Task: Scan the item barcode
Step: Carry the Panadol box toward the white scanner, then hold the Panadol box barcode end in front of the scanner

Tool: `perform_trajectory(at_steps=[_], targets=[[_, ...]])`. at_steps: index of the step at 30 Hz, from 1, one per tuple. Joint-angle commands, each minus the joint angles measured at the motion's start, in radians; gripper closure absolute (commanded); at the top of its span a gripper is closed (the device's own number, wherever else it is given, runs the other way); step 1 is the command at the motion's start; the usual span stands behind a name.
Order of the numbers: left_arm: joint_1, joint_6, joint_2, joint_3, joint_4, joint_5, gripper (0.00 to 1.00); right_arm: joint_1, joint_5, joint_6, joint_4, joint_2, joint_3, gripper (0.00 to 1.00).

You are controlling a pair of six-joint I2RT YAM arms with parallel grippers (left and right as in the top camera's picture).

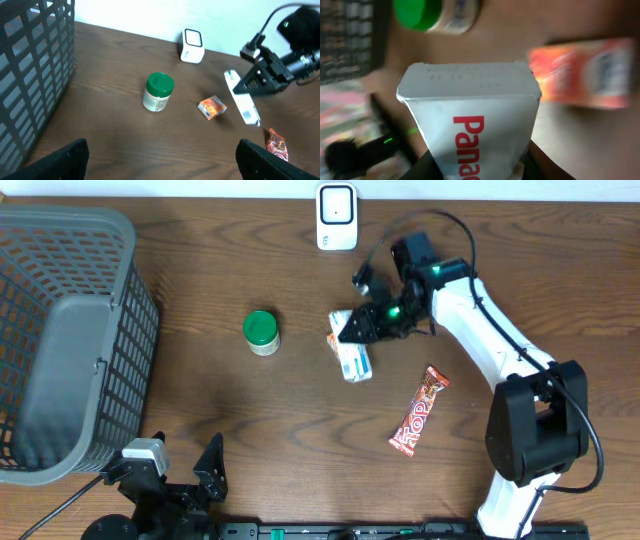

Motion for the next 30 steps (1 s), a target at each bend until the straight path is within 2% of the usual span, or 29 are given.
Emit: perform_trajectory(at_steps=[1,6,10,20,23,27,30], targets=[[-0.005,0.002,0.0,-0.002,0.003,0.013,0.06,0.031,0.266,0.029,0.01,-0.026,0.102,0.78],[-0.005,0.002,0.0,-0.002,0.003,0.013,0.06,0.038,0.336,0.029,0.072,-0.022,0.166,0.73],[-0.005,0.002,0.0,-0.002,0.003,0.013,0.06,0.037,0.4,0.018,0.108,0.032,0.256,0.75],[-0.005,0.002,0.0,-0.002,0.003,0.013,0.06,0.038,0.59,-0.064,0.104,0.317,0.66,0.76],[-0.005,0.002,0.0,-0.002,0.003,0.013,0.06,0.041,0.676,-0.07,0.113,0.391,0.766,0.79],[-0.005,0.002,0.0,-0.002,0.003,0.013,0.06,0.066,0.816,-0.161,0.188,0.475,0.845,0.8],[-0.005,0.002,0.0,-0.002,0.003,0.013,0.06,0.107,0.927,-0.266,0.332,0.517,0.845,0.78]])
